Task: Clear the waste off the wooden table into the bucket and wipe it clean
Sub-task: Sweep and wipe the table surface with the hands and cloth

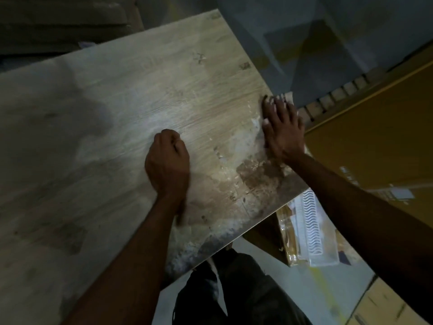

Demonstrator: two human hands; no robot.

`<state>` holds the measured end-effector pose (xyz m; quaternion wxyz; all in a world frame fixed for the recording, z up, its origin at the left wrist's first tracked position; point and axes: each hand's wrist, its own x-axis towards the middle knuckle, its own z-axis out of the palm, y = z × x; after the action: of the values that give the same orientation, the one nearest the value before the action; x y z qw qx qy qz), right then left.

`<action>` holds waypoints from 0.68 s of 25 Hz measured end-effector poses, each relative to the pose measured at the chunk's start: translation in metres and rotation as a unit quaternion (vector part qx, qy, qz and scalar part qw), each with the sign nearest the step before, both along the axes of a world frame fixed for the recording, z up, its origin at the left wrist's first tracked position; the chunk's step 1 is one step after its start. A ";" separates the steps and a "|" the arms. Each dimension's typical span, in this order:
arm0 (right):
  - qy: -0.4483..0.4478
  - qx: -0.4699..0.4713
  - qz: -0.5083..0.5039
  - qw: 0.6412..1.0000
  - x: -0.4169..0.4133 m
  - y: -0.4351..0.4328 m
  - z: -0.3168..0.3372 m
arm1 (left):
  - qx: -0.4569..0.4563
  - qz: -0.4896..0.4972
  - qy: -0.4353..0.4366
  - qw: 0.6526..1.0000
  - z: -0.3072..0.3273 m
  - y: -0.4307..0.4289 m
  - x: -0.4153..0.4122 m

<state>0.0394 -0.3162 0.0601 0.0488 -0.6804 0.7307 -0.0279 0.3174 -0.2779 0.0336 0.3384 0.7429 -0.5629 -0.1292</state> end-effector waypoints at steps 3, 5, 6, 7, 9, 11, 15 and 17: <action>0.006 0.031 0.095 0.995 0.051 0.025 -0.004 | 0.000 0.021 0.042 0.999 0.005 0.000 0.001; 0.011 0.040 0.330 0.943 0.080 0.056 -0.018 | 0.012 0.049 0.102 0.993 0.014 0.002 0.001; 0.010 0.037 0.372 0.927 0.080 0.041 -0.017 | 0.021 0.071 0.123 0.990 0.016 0.001 0.001; 0.029 0.022 0.342 0.939 0.078 0.011 -0.016 | 0.025 0.089 0.144 0.985 0.018 0.000 0.001; -0.005 0.013 0.062 0.998 0.086 -0.041 -0.003 | -0.004 0.127 0.227 0.966 0.020 -0.004 0.006; -0.047 0.020 0.001 0.999 0.129 -0.033 -0.003 | -0.056 0.174 0.320 0.930 0.023 -0.015 0.026; -0.083 0.019 0.457 0.885 0.239 0.033 -0.022 | -0.089 0.228 0.278 0.929 0.028 -0.024 0.092; -0.050 -0.026 0.359 0.932 0.243 -0.033 -0.023 | -0.073 0.222 0.237 0.943 0.030 -0.025 0.113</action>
<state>0.2827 -0.3488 0.0372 0.0746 -0.8959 0.4335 -0.0616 0.4301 -0.3030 0.0639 0.5359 0.7701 -0.2945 -0.1817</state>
